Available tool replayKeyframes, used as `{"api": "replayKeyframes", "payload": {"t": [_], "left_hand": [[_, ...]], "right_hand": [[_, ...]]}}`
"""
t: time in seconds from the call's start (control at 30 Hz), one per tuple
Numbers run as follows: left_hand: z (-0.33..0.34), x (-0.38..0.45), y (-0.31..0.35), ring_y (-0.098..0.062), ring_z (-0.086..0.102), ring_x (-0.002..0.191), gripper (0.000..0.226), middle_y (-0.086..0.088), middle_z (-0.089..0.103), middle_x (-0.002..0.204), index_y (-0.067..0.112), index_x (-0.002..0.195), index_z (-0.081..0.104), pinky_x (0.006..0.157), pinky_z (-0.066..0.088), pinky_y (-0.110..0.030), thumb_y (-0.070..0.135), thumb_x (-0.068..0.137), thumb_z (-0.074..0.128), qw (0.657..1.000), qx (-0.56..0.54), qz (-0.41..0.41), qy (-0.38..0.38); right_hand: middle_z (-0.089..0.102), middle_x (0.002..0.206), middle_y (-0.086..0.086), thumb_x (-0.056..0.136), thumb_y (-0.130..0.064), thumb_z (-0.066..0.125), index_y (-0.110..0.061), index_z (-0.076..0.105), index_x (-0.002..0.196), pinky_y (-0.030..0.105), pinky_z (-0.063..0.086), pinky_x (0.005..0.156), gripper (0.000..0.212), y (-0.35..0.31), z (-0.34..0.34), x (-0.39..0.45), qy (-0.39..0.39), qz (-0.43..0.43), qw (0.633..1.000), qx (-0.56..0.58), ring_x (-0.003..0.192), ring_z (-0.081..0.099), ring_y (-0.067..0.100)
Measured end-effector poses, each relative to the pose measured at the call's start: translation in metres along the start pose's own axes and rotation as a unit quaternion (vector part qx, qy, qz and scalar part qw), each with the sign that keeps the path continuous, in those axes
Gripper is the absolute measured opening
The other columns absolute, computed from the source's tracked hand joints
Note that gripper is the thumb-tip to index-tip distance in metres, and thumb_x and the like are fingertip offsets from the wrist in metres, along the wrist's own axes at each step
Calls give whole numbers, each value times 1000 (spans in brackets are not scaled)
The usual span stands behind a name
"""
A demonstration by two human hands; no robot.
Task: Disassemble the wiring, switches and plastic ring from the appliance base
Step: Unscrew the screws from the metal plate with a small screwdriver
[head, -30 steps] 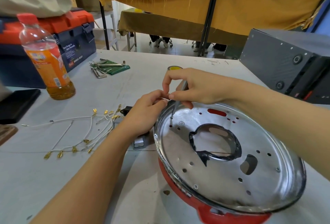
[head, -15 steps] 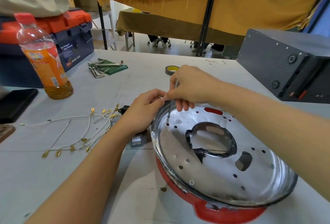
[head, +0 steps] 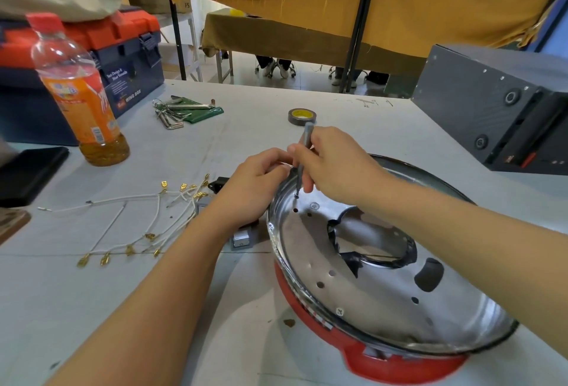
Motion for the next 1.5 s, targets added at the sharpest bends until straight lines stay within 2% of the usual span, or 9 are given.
{"api": "replayKeyframes", "payload": {"t": [0.2,0.33,0.4,0.57,0.7,0.9,1.2,1.4,1.5], "left_hand": [[0,2,0,-26,63,94,22,-5,69,94,21,100,65,89,49,-46,14,97,44,1000,7,1,1],[0,2,0,-20,64,91,23,-1,69,92,24,98,65,89,50,-43,14,97,45,1000,3,-5,0],[0,2,-1,-22,64,93,22,-3,69,93,20,103,65,89,50,-44,14,97,44,1000,4,-4,-3],[0,1,1,-25,65,91,25,-5,70,95,19,105,65,89,50,-46,10,97,42,1000,5,8,-4],[0,1,-2,-26,65,94,25,-4,71,95,23,105,65,90,50,-47,13,98,43,1000,4,-4,0],[-1,1,0,-36,61,94,26,-11,69,95,30,100,64,88,49,-52,15,97,43,1000,11,4,2],[0,2,-1,-30,63,93,22,-7,69,92,21,102,64,85,49,-46,14,97,43,1000,11,3,1],[0,4,-1,-5,62,81,24,8,68,89,23,106,64,73,48,-22,16,97,43,1000,16,7,-8],[1,4,-1,-2,61,78,24,8,68,88,22,108,64,71,48,-19,17,98,43,1000,17,4,-10]], "right_hand": [[60,55,-3,100,-25,44,-3,60,88,9,38,50,30,1,-3,-2,-146,-45,983,106,47,45,0],[62,62,3,99,-26,44,-6,62,89,21,42,58,29,2,-5,3,-224,-52,968,101,58,48,12],[62,61,4,99,-26,45,-6,61,88,20,43,56,28,2,-3,4,-216,-46,969,109,55,49,12],[61,46,-1,94,-33,56,-11,59,77,13,38,41,28,3,-2,0,-17,-26,997,73,35,49,4],[60,54,4,91,-39,57,-8,59,67,26,52,59,40,-1,-15,4,25,-6,993,-115,51,60,13],[60,42,-1,95,-17,53,-1,61,59,13,39,36,39,8,-7,0,-26,55,998,12,31,50,5],[65,55,2,96,-15,53,0,58,78,14,44,42,24,-2,-3,1,-107,-9,991,80,40,53,4],[62,66,2,95,-17,53,-11,62,86,17,48,59,14,8,-6,0,-245,-28,962,114,61,54,7],[64,66,4,95,-18,54,-13,60,85,18,48,57,14,9,-5,1,-245,-21,962,117,59,54,10]]}}
Point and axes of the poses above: each hand's wrist, its own x-axis towards the middle knuckle, its own z-axis out of the palm, y = z × x, the point moved 8 cm from there along x, towards the middle knuckle
